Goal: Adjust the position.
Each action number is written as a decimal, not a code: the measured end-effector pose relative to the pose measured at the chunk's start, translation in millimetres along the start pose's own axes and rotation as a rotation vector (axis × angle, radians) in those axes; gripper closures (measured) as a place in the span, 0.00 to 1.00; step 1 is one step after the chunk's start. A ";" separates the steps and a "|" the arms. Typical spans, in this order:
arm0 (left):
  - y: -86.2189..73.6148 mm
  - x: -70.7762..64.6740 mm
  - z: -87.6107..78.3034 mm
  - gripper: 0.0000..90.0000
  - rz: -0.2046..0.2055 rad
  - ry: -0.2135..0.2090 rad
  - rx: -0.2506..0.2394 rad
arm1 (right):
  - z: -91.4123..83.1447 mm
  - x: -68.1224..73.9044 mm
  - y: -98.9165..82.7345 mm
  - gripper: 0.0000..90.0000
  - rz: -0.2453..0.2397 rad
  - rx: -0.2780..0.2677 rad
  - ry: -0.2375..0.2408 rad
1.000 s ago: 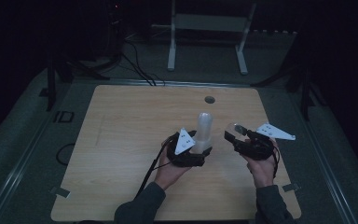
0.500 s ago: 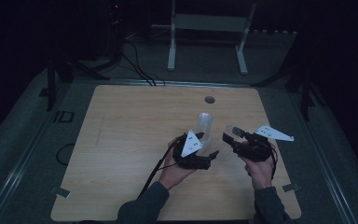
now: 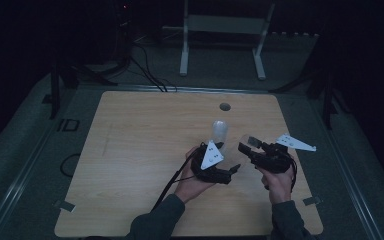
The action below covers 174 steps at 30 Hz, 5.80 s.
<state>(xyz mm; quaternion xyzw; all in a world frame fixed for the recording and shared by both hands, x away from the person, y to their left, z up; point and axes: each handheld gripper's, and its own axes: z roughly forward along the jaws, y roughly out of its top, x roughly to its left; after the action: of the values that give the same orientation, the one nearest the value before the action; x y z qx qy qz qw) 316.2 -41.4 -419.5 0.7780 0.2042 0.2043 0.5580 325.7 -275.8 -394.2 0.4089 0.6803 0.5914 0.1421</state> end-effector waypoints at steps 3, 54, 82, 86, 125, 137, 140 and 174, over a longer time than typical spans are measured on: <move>0.4 -1.5 2.1 0.16 0.004 -0.004 0.001 | 0.5 -0.6 -0.2 0.46 0.014 -0.001 0.010; -1.1 -5.8 18.7 0.17 -0.016 -0.017 -0.035 | -0.1 -18.9 -9.4 0.46 0.332 -0.079 0.283; -0.2 -6.0 15.9 0.33 -0.014 -0.002 -0.040 | -1.6 -19.2 -9.3 0.37 0.312 -0.060 0.280; 0.1 -3.9 13.5 0.32 -0.011 0.002 -0.039 | -1.6 -17.7 -9.8 0.36 0.297 -0.049 0.280; 2.0 10.5 -16.5 0.33 -0.001 -0.002 -0.044 | -23.0 -21.6 -12.6 0.44 0.160 0.033 0.185; 2.3 12.8 -19.4 0.33 0.007 -0.038 -0.023 | -24.4 -15.4 -8.1 0.47 0.041 0.107 0.107; 2.4 13.2 -19.6 0.33 0.008 -0.043 -0.021 | -24.9 -13.3 -6.7 0.47 0.014 0.123 0.087; 0.0 20.2 -21.9 0.33 0.035 -0.143 0.062 | -25.0 2.2 -0.9 0.46 -0.266 0.308 -0.037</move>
<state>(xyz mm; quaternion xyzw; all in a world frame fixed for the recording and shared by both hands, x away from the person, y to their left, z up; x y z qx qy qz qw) 321.0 -13.1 -411.3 0.8110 0.1567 0.1516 0.5430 307.0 -291.4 -387.8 0.3432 0.8079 0.4489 0.1673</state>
